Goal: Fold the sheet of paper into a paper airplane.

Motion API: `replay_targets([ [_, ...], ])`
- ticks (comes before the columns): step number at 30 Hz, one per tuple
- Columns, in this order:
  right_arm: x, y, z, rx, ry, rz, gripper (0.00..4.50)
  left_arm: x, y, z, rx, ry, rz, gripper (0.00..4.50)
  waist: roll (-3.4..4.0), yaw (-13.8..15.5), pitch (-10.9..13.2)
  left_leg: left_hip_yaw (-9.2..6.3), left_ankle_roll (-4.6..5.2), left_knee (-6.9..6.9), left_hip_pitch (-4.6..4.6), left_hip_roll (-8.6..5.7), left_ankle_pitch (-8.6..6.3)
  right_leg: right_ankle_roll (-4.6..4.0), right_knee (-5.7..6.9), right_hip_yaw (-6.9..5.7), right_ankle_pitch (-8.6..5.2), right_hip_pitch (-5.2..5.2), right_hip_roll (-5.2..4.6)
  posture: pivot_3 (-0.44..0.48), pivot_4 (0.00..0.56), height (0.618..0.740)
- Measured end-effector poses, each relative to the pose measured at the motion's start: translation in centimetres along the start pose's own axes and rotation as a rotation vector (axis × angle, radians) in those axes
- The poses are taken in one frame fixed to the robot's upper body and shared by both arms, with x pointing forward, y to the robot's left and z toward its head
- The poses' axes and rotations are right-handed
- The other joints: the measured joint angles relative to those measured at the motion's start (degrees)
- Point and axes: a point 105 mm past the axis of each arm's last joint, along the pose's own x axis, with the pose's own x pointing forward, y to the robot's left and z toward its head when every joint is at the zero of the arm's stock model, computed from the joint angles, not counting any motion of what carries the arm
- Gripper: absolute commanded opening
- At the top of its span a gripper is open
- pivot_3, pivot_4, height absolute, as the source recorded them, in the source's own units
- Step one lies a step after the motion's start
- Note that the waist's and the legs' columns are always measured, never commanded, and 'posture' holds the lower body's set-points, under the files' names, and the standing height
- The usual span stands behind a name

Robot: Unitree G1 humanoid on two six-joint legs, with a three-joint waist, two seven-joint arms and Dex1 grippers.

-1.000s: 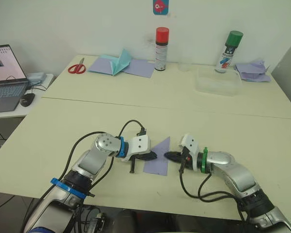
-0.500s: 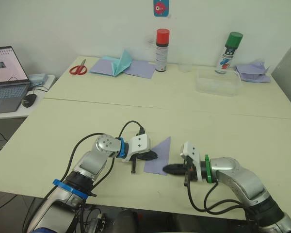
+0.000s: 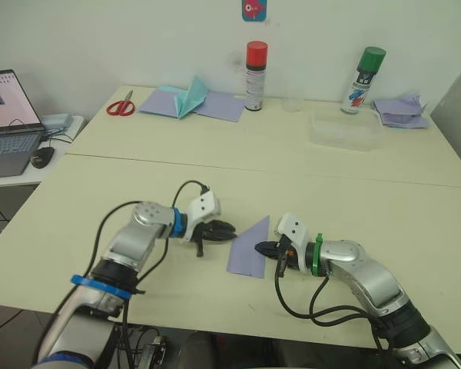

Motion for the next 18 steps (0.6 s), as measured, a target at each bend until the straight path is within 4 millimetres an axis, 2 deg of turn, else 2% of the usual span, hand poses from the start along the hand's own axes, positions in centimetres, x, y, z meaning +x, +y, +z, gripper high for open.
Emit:
replay_targets([
  [3,0.0,0.0,0.0,-0.002,0.001,0.008,0.0,-0.5,1.9,1.2,0.17,0.025,-0.008,2.96,-0.05,-0.1,0.0,0.11,0.0,0.0,0.01,-0.06,0.0,-0.03,-0.02,0.01,0.02,0.0,0.01,0.0,0.15,0.74],
  [6,0.0,-0.1,0.1,-0.003,0.001,0.01,0.0,0.5,2.9,1.2,0.339,0.074,-0.026,3.83,-0.12,0.0,0.1,0.11,0.0,0.01,-0.02,-0.07,0.0,-0.09,-0.03,0.01,0.05,-0.02,0.0,0.0,0.15,0.74],
  [9,0.0,-0.1,0.2,-0.004,-0.001,0.013,0.0,2.3,3.2,1.1,0.498,0.104,-0.046,3.83,-0.21,-0.1,0.2,0.1,0.01,0.01,-0.08,-0.05,0.0,-0.08,-0.03,0.03,0.05,-0.05,0.0,0.0,0.15,0.74],
  [13,0.1,0.0,0.3,-0.004,-0.006,0.015,0.0,4.4,2.8,2.5,0.705,0.068,-0.062,3.83,-0.32,-0.2,0.3,0.11,0.01,0.0,-0.11,-0.02,-0.01,-0.07,-0.03,0.03,0.05,-0.1,0.01,0.0,0.15,0.74],
  [18,0.1,0.2,0.3,0.001,-0.01,0.009,0.0,5.3,1.7,3.2,0.876,0.038,-0.127,3.83,-0.32,-0.1,0.3,0.07,0.0,-0.02,-0.1,-0.02,0.0,-0.07,0.01,-0.02,0.05,-0.1,0.08,0.0,0.15,0.74],
])
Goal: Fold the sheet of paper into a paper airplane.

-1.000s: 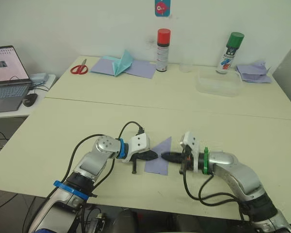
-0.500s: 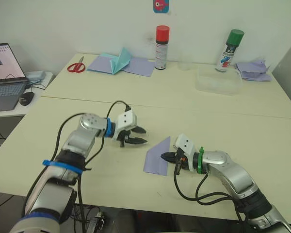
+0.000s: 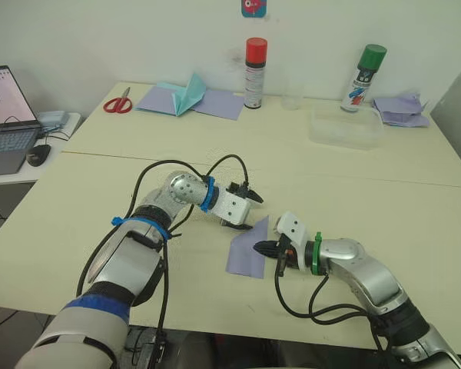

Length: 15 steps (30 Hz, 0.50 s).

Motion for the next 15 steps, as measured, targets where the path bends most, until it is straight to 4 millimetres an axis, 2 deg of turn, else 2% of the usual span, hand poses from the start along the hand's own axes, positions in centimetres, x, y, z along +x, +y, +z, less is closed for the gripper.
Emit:
replay_targets([
  [8,-0.3,-0.2,0.0,0.01,-0.004,-0.018,0.0,0.4,-1.0,1.0,0.028,-0.07,-0.101,3.83,0.0,0.0,0.0,0.09,0.0,0.01,0.0,-0.02,0.0,0.0,0.0,-0.09,0.0,0.0,0.0,0.0,0.15,0.74],
  [15,-0.3,-0.1,0.0,0.016,-0.004,-0.023,0.0,-1.7,-0.5,-1.0,0.022,0.056,-0.07,3.83,0.0,0.0,0.0,0.02,0.0,0.02,0.0,-0.04,0.0,0.05,0.02,-0.09,-0.03,0.02,0.0,0.0,0.15,0.74],
])
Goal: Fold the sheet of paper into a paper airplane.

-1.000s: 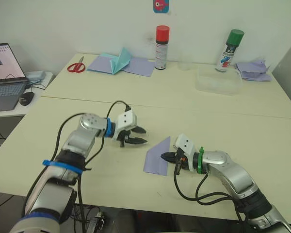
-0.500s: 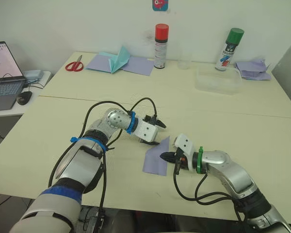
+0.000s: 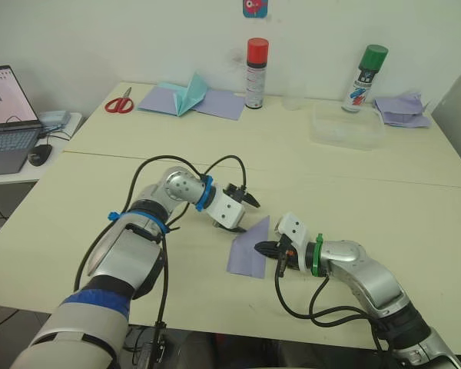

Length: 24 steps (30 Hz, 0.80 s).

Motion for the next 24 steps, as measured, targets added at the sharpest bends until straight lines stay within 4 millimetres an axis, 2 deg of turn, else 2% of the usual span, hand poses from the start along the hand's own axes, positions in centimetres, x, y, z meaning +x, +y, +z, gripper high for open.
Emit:
replay_targets([
  [7,0.0,0.0,-0.1,0.004,0.005,-0.003,0.0,0.1,0.2,-0.4,0.0,0.032,0.027,3.83,0.0,0.1,0.0,0.0,0.0,0.06,0.04,-0.01,0.0,0.0,0.03,-0.05,0.0,0.08,-0.04,0.0,0.15,0.74],
  [13,0.0,0.0,-0.1,0.004,0.005,0.003,0.0,0.9,0.0,0.7,0.004,-0.04,-0.011,3.83,0.0,0.1,0.0,0.02,0.0,0.05,0.03,-0.01,0.0,-0.06,0.02,-0.07,0.04,0.06,-0.03,0.0,0.15,0.74],
  [22,-0.2,0.0,0.0,0.005,0.003,0.006,0.0,0.7,-0.6,1.2,-0.016,-0.09,-0.074,3.83,0.0,0.1,0.0,0.02,-0.01,0.03,0.02,-0.02,0.0,-0.08,0.02,-0.06,0.04,0.05,-0.02,0.0,0.15,0.74],
  [24,-0.2,0.0,0.0,0.006,0.004,0.006,0.0,0.7,-0.8,1.4,-0.018,-0.102,-0.086,3.43,0.0,0.1,0.0,0.02,-0.01,0.03,0.02,-0.02,0.0,-0.08,0.02,-0.06,0.05,0.05,-0.02,0.0,0.15,0.74],
])
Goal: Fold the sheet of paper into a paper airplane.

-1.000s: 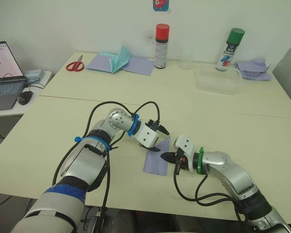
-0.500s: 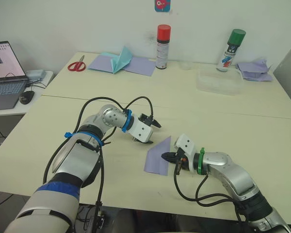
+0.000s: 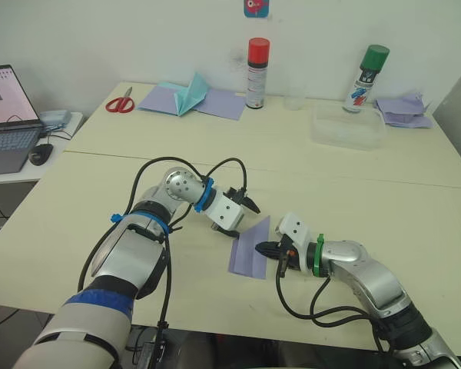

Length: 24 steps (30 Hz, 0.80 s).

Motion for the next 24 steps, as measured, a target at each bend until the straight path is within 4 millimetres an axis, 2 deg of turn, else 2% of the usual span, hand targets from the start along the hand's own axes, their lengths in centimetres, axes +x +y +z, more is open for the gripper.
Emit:
replay_targets([
  [3,0.0,0.0,0.0,0.002,0.001,0.001,0.0,0.1,-0.6,0.1,0.0,-0.016,-0.028,2.59,0.0,0.0,0.0,0.0,0.0,0.0,0.0,0.0,0.0,0.0,0.0,0.0,0.0,0.0,0.0,0.0,0.15,0.74],
  [10,0.0,0.0,0.0,0.004,0.003,0.003,0.0,0.0,-0.9,0.3,-0.001,-0.04,-0.045,0.17,0.0,0.0,0.0,-0.01,0.0,0.01,-0.01,0.0,0.0,-0.01,0.01,0.0,0.01,0.0,0.0,0.0,0.15,0.74],
  [11,0.0,0.0,0.0,0.006,0.001,0.006,0.0,0.0,-0.9,0.4,0.001,-0.042,-0.046,0.04,0.0,0.0,0.0,-0.01,0.0,0.01,-0.01,-0.01,0.0,-0.01,0.01,0.0,0.01,0.0,0.0,0.0,0.15,0.74],
  [15,-0.3,0.6,0.2,0.071,-0.029,0.053,0.0,0.0,-1.1,0.4,0.009,-0.042,-0.051,0.04,0.01,0.0,0.0,-0.03,0.0,0.01,-0.04,0.0,0.0,-0.07,0.01,0.01,0.04,-0.01,0.01,0.0,0.15,0.74],
  [19,-2.1,0.2,2.2,0.041,-0.093,0.066,0.0,0.1,-1.6,0.3,-0.005,-0.043,-0.052,0.04,0.05,0.0,0.1,-0.03,0.0,0.03,-0.1,-0.01,0.0,-0.07,0.01,0.02,0.04,-0.04,0.0,0.0,0.15,0.74],
  [24,-4.4,-0.9,3.1,-0.014,-0.108,-0.005,0.0,-0.9,-2.8,-0.6,-0.238,-0.004,-0.039,0.04,0.09,-0.3,0.1,-0.07,-0.01,0.0,-0.09,0.07,0.0,-0.07,0.08,0.03,0.04,-0.09,0.03,0.0,0.15,0.74],
])
